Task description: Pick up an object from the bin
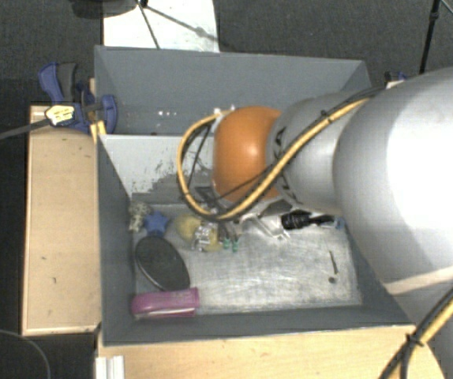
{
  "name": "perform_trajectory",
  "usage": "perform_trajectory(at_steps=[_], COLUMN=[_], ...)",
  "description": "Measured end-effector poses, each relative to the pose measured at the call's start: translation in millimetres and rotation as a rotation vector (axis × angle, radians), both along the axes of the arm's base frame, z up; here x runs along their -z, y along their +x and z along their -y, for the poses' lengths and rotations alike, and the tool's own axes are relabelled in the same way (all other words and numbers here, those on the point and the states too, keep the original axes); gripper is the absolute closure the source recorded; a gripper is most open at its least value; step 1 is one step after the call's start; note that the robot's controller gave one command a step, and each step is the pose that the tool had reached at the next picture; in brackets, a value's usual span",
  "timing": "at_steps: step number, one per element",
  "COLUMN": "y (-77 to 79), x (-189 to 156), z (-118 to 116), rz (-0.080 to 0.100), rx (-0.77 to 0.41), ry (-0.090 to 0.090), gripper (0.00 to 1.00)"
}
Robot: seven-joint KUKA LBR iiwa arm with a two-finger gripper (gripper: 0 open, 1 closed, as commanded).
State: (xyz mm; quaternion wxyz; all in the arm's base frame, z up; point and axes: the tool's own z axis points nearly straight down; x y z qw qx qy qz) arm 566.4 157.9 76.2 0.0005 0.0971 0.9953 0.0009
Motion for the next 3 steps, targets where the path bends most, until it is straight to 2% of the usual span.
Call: perform_trajectory(at_steps=[1,2,3], y=[12.0,-63.4,-62.6], x=[-142.3,-60.3,-188.6], z=[-0.1,4.8,1.0], rz=[0.010,-0.005,0.010], rx=[0.017,-0.258,-0.232], ry=[0.002,-0.002,0.001], gripper=[1.00,1.00,1.00])
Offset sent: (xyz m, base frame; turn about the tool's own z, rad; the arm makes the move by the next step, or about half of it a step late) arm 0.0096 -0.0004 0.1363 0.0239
